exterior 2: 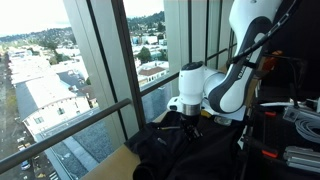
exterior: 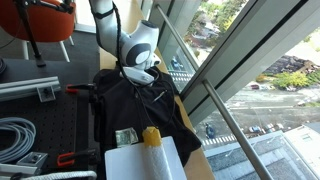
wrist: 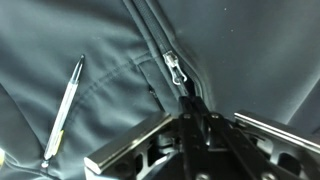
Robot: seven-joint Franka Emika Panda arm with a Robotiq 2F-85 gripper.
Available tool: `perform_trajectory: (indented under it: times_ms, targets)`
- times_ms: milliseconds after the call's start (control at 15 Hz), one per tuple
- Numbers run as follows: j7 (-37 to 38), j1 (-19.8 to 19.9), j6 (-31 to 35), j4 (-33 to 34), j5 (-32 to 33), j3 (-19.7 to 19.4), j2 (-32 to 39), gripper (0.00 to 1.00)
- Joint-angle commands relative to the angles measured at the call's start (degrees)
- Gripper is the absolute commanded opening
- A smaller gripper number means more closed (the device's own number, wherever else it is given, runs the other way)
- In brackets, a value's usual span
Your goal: Zip up the black jumper
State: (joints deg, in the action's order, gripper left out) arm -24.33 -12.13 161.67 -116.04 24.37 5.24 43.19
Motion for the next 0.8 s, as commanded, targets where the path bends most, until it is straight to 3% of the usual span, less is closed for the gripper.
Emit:
perform_trajectory:
  times_ms: [0, 733]
  targets:
    - [-0.66, 0.58, -1.59, 2.43, -0.41, 2.2, 0.14, 0.02]
    - [-0.47, -1.1, -1.09, 3.29, 0.36, 2.45, 2.13, 0.02]
